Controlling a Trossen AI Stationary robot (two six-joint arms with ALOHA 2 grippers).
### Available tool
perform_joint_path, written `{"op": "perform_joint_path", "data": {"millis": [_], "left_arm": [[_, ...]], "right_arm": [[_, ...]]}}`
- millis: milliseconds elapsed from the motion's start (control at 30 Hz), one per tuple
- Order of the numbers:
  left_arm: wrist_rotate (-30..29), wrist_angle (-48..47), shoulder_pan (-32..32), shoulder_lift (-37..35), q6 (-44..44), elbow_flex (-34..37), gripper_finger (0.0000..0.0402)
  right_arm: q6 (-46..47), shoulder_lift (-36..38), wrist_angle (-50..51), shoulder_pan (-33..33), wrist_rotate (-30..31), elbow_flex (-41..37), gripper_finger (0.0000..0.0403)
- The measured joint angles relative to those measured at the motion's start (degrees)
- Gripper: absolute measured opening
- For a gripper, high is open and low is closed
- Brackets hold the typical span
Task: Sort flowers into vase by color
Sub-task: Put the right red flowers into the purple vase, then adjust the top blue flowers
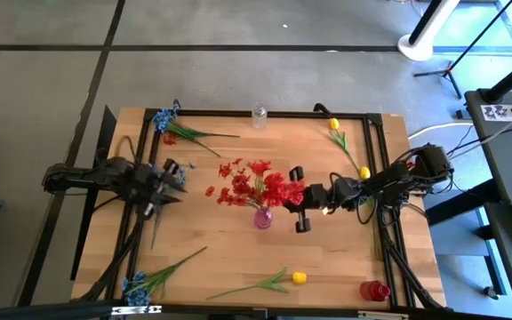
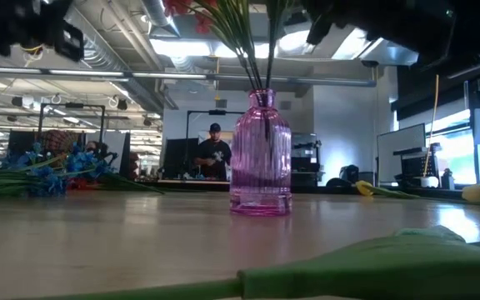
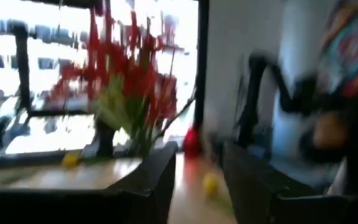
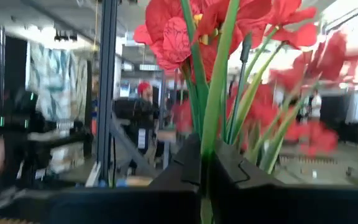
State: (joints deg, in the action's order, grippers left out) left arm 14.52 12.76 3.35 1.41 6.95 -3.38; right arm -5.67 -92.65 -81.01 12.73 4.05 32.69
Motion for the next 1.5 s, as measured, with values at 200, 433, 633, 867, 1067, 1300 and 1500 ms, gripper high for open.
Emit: {"op": "perform_joint_path", "data": {"millis": [200, 433, 633, 867, 1067, 1300, 1500], "left_arm": [[4.2, 10.7, 0.0, 0.0, 0.6, 0.0, 0.0128], [6.6, 10.5, 0.0, 0.4, 0.0, 0.0, 0.0127], [6.0, 12.0, 0.8, 4.0, 0.0, 0.0, 0.0128], [-1.7, 14.4, 3.2, 14.1, -1.5, 0.0, 0.0127], [-27.3, 12.8, 2.0, 22.6, 1.1, 0.0, 0.0127], [-43.4, -7.7, -4.7, 29.2, 13.3, -8.0, 0.0118], [-44.0, -21.2, -17.0, 36.9, 29.1, -15.0, 0.0088]], "right_arm": [[0.0, 0.0, 6.7, 0.0, 0.0, 0.0, 0.0012], [-0.9, 0.0, 13.6, 0.0, 2.9, 0.0, 0.0016], [-3.2, 0.5, 18.8, 0.0, 6.3, 0.0, 0.0078], [-3.6, 6.8, 25.9, 0.0, 6.7, 0.0, 0.0187], [-3.6, 13.9, 33.5, 0.0, 10.5, 0.0, 0.026], [-3.5, 22.3, 39.7, 0.0, 11.5, 0.0, 0.03], [-3.9, 27.4, 41.2, 1.1, 12.1, 0.0, 0.0303]]}}
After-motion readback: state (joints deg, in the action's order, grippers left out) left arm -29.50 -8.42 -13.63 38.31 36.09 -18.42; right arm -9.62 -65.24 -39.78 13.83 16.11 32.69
